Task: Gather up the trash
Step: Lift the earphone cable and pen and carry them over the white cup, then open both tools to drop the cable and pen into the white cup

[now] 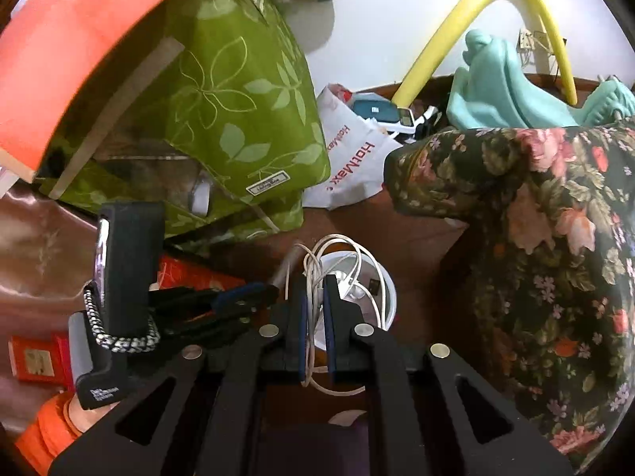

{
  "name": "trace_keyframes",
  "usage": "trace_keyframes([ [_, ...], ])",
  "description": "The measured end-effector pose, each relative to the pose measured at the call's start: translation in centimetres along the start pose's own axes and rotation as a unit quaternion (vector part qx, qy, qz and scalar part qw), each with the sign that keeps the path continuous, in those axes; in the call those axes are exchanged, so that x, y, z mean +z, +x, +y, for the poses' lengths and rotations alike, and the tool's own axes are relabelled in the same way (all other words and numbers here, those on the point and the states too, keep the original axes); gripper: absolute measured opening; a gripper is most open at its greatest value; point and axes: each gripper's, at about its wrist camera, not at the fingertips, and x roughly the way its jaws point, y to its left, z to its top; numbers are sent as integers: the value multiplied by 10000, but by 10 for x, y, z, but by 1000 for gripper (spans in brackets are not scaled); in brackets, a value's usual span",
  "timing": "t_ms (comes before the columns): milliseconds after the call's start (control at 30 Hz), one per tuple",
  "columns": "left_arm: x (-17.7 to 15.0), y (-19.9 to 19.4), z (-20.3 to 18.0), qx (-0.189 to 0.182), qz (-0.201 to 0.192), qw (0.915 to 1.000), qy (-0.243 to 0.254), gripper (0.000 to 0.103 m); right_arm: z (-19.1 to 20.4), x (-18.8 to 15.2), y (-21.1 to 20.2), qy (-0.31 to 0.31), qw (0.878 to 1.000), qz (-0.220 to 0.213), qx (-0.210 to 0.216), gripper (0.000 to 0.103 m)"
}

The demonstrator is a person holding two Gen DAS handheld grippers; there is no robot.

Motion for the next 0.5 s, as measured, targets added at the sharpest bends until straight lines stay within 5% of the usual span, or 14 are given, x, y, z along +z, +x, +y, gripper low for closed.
trace_keyframes([
  [333, -11, -5, 17, 232, -48, 9997, -43, 16, 0, 10, 23, 123, 9991, 331, 217, 9],
  [500, -19, -17, 24, 211, -129, 9996, -108, 16, -4, 12, 37, 299, 9974, 601, 271, 35],
])
